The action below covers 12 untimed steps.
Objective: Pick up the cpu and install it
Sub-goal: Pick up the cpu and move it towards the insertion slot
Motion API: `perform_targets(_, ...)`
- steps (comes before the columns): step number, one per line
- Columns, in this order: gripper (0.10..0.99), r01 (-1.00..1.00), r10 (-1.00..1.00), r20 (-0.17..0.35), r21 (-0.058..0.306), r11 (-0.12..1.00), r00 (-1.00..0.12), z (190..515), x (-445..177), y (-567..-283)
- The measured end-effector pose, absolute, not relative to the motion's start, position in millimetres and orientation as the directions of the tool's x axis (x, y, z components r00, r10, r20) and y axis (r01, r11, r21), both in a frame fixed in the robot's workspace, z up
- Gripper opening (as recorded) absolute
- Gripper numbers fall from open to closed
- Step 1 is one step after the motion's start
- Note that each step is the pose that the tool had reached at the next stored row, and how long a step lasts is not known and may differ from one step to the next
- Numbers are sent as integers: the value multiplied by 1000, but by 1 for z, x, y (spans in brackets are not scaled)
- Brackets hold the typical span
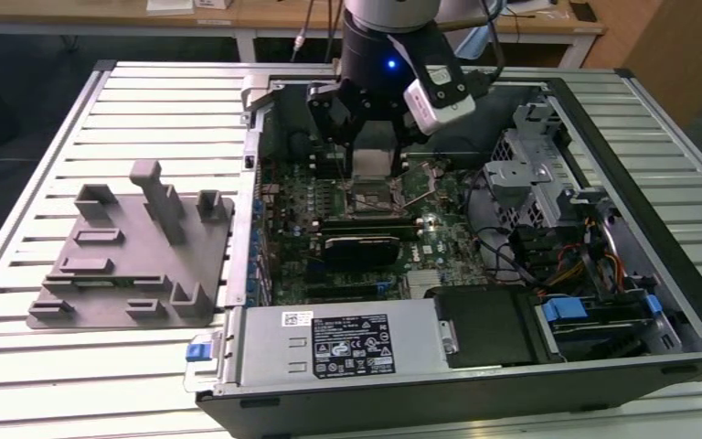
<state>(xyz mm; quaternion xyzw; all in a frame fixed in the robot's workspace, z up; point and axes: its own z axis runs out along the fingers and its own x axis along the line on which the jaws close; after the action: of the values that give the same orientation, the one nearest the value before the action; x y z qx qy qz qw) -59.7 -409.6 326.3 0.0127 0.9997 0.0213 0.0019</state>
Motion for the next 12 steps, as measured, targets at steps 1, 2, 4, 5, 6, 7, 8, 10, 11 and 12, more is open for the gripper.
perform_targets(1, 541, 25, 26, -3, 43, 999, -1000, 324, -60, -409)
perform_targets(2, 541, 25, 26, -3, 43, 999, -1000, 322, -60, -408)
perform_targets(4, 541, 25, 26, -2, 43, 999, -1000, 319, -59, -405)
perform_targets(5, 541, 25, 26, -2, 43, 999, -1000, 317, -59, -403)
perform_targets(6, 541, 25, 26, -2, 43, 999, -1000, 315, -59, -402)
perform_targets(7, 541, 25, 26, -2, 43, 999, -1000, 313, -59, -400)
perform_targets(8, 541, 25, 26, -2, 43, 999, -1000, 312, -59, -398)
perform_targets(10, 541, 25, 26, -1, 43, 999, -1000, 308, -59, -394)
perform_targets(11, 541, 26, 26, -1, 43, 999, -1000, 306, -58, -392)
perform_targets(12, 541, 26, 26, 0, 43, 999, -1000, 304, -58, -390)
